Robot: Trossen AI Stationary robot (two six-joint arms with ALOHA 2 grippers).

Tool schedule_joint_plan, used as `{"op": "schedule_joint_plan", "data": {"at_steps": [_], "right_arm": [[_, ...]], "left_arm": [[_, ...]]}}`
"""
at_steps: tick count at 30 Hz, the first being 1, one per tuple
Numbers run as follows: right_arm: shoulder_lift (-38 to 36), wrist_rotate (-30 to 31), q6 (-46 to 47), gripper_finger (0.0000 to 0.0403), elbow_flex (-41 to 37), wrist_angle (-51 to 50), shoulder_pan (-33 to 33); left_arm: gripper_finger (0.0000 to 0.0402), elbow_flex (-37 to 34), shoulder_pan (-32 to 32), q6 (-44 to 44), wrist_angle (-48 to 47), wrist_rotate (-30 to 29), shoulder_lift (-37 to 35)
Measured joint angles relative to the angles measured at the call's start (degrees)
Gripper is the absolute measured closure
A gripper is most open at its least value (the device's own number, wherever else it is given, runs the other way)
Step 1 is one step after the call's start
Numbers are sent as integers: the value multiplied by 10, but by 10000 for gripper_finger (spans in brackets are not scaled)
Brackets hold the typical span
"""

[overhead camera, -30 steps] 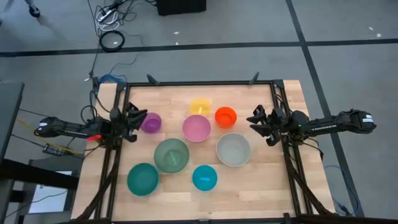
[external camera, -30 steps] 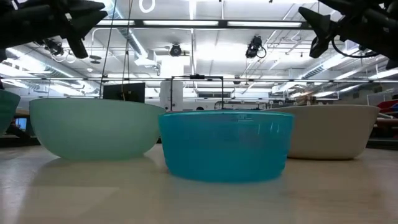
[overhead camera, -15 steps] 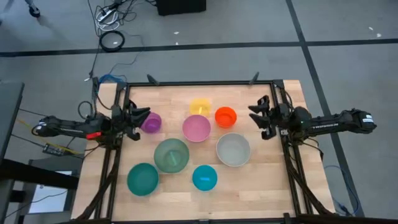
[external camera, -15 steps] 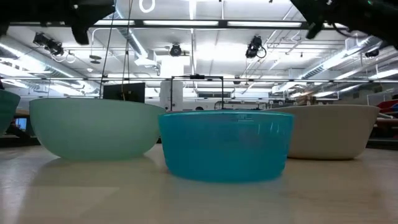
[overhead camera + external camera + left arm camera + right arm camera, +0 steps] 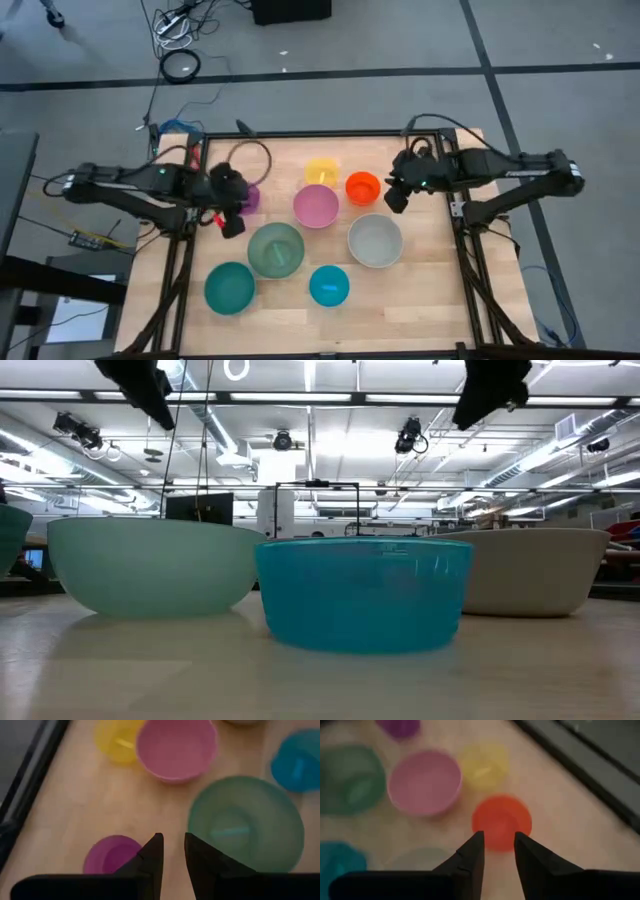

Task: Nest bowls inside each other
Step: Stack the dark green bowl on top of the green bowl

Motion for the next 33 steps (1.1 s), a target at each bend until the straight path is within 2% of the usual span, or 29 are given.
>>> {"op": "schedule_joint_plan", "data": {"at_steps": [3,7,11,14,18,21,27,33], "right_arm": [[32,-5,57,321,39,-72,39],[49,-14,140,328,49,-127,100],[55,-16,240,329,49,-180,173],[57,-12,314,326,49,-202,231],[59,12,392,317,49,-202,303],[59,19,425,309,49,-202,340],[62,21,466,296,49,-203,384],[75,20,467,287,49,-203,392]], "left_arm": [[316,1,-16,-1,-9,40,24],[316,1,-50,-76,-58,133,40],[316,0,-123,-155,-122,175,43],[316,-15,-184,-214,-127,196,43],[316,-42,-252,-286,-99,197,48],[316,-69,-285,-333,-78,164,49],[309,-128,-310,-378,-44,171,65],[292,-166,-310,-383,-3,172,80]]}}
